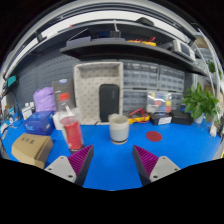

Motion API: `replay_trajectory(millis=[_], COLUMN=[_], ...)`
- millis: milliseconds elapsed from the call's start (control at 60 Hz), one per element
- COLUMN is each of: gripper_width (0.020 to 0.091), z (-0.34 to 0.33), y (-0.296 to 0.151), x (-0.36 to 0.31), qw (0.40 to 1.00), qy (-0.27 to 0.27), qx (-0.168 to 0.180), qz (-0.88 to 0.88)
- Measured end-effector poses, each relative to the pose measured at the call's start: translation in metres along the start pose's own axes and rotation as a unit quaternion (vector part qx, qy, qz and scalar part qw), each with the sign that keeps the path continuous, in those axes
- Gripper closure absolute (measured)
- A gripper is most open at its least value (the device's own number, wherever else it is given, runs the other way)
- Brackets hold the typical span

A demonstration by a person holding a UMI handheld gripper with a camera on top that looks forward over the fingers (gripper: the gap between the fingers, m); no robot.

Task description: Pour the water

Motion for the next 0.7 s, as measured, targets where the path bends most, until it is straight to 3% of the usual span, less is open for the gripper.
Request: replay_trajectory(millis=[67,200,700], gripper_width=[0.031,0.0305,0.0316], z=[0.012,0.027,0.123], y=[0.005,0.004,-0.047], x=[-0.088,-0.144,-0.186], qw=[1.0,0.999,0.997], qy=[-0.021,-0.051,-0.045], qx=[-0.001,0.0,0.049], qz=[0.002,0.001,-0.026])
Point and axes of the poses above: the point between the fingertips, and its own axes, seen from behind it with the camera up: x to the right, y down, z forward, the way the camera looks, the point moved 6 cm from there along -z, backward, against the way the camera looks, and after that the axes turned 12 degrees about -z, right-handed, at the moved point
